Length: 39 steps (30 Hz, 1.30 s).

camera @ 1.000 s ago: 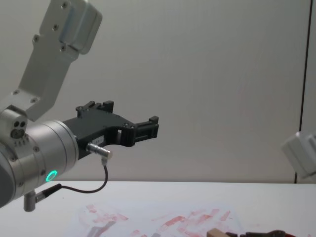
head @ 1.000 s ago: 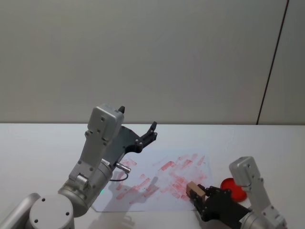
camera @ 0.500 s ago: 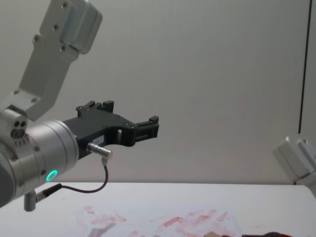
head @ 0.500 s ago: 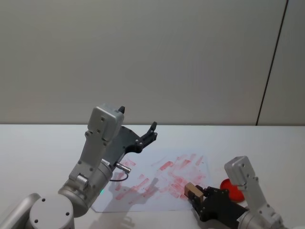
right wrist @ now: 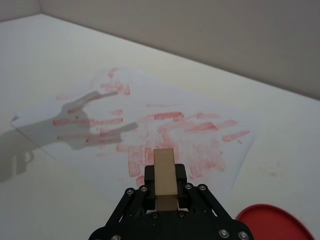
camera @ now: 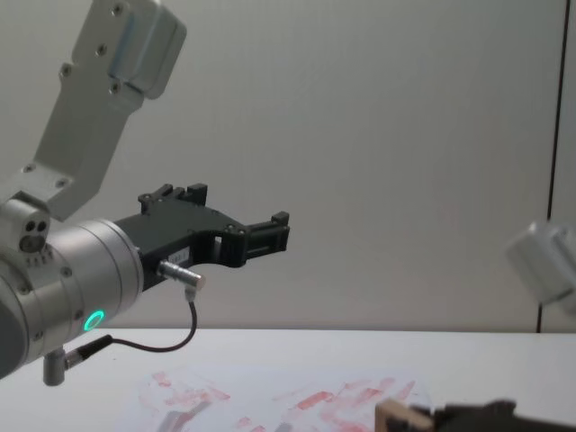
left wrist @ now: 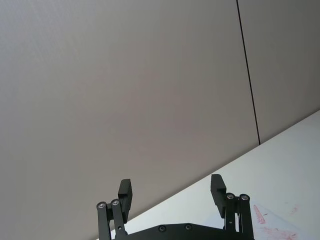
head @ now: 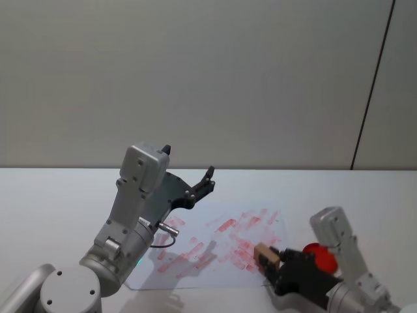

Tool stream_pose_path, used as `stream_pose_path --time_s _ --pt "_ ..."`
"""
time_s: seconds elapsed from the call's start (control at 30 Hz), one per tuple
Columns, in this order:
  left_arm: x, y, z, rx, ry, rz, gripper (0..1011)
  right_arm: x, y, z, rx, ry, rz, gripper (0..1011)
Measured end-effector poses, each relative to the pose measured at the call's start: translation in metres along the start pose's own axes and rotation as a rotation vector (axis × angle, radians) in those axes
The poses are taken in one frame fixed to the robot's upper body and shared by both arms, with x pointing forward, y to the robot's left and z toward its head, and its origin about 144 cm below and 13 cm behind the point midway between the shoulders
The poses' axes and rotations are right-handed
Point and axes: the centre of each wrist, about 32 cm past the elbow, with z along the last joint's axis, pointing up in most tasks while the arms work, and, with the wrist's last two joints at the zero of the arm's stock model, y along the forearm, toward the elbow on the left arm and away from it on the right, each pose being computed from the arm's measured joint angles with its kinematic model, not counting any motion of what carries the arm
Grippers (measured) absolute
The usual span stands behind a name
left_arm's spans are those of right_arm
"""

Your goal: Use the one hand to pick up the stamp and affix it onto the A4 paper.

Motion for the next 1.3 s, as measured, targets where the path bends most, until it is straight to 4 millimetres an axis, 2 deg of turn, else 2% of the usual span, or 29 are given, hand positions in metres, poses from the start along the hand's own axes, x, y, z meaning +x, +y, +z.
stream_pose_path --time_s 0.23,0.5,0.97,1.3 --pt "0.000 0.000 0.000 0.000 0.000 0.000 1002 0.006 -0.010 0.017 0.083 0.000 -0.049 217" --pt "0.000 0.000 0.000 0.000 0.000 0.000 1002 0.016 -0.022 0.025 0.116 0.003 -0.106 217" --pt "0.000 0.000 0.000 0.000 0.000 0.000 1002 0.031 -0.041 0.014 0.074 -0.003 -0.160 217" --pt "0.000 0.000 0.000 0.000 0.000 0.000 1002 0.034 -0.045 0.002 0.025 -0.008 -0.173 217"
